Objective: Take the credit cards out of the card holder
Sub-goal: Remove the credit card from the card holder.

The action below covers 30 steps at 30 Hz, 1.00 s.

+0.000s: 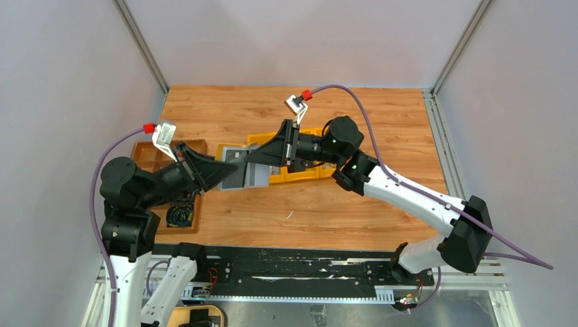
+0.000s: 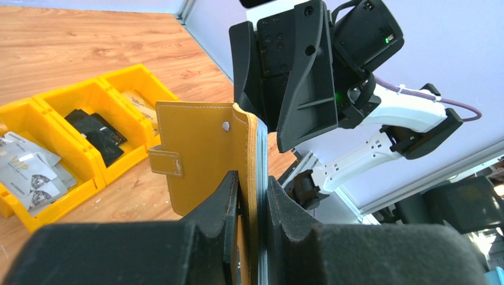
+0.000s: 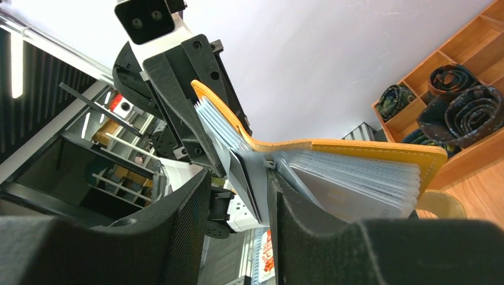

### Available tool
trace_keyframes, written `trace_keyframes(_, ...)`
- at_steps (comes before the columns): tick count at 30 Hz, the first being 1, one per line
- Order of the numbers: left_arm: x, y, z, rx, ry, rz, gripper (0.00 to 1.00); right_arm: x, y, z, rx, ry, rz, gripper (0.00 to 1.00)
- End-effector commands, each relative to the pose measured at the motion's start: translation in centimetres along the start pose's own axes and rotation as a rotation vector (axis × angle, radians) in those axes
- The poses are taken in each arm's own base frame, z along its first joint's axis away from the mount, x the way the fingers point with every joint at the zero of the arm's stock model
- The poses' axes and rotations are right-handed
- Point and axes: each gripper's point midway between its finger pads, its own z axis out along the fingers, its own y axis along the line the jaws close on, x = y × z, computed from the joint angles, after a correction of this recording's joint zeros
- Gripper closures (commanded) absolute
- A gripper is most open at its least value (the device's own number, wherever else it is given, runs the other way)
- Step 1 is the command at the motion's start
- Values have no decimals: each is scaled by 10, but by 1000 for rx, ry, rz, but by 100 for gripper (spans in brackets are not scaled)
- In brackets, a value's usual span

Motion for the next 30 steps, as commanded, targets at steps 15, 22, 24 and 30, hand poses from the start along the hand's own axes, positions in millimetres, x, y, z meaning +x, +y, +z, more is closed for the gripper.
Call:
trace_keyframes(15,-5,-30,4,181,25,-52,87,27,39,0,-237,37,33,61)
trace_keyframes(22,-3,-36,3,218,47,-105,77,28,44,1,-277,33,31,67)
trace_keyframes(24,-2,-37,3,222,50,-109,73,28,45,1,-283,32,30,70)
trace_keyframes(30,-1,-41,0,232,61,-120,65,26,47,4,-296,33,27,85)
